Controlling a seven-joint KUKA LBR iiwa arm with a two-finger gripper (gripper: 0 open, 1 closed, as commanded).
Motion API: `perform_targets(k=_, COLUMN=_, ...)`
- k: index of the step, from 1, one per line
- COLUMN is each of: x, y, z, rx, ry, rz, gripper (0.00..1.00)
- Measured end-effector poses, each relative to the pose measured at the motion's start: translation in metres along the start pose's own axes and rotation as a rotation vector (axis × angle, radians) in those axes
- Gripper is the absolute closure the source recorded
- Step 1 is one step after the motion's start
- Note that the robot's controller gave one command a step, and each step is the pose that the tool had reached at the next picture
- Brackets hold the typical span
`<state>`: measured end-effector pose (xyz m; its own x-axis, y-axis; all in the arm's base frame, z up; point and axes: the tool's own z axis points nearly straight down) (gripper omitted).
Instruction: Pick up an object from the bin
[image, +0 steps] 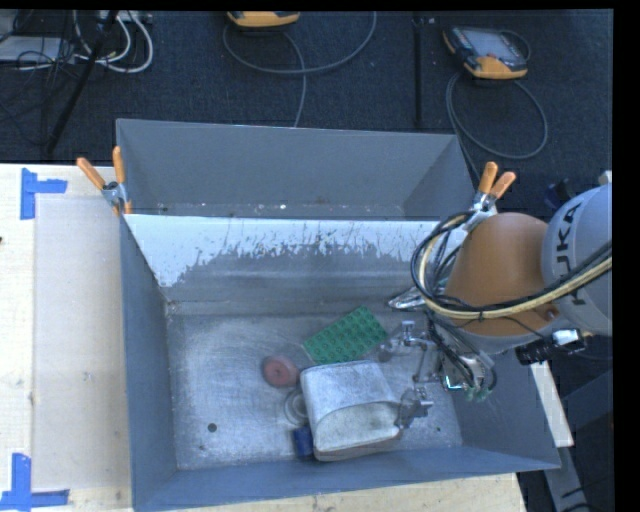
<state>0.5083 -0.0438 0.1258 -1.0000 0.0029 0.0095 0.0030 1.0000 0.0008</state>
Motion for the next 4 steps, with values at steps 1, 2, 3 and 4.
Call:
perform_targets(k=1, x=-0.050, y=0.047, z=0.044, rx=0.013, ry=0.008, rz=-0.084, gripper=0.00)
perform_targets(k=2, x=-0.082, y=0.037, z=0.046, rx=-0.005, ry=0.021, rz=-0.123, gripper=0.00)
perform_targets(k=3, x=-0.084, y=0.037, z=0.044, rx=-0.003, ry=0.010, rz=-0.125, gripper=1.00)
perform_targets(k=4, x=-0.049, y=0.010, z=-0.075, rx=0.005, ry=-0.013, rz=-0.511, gripper=1.00)
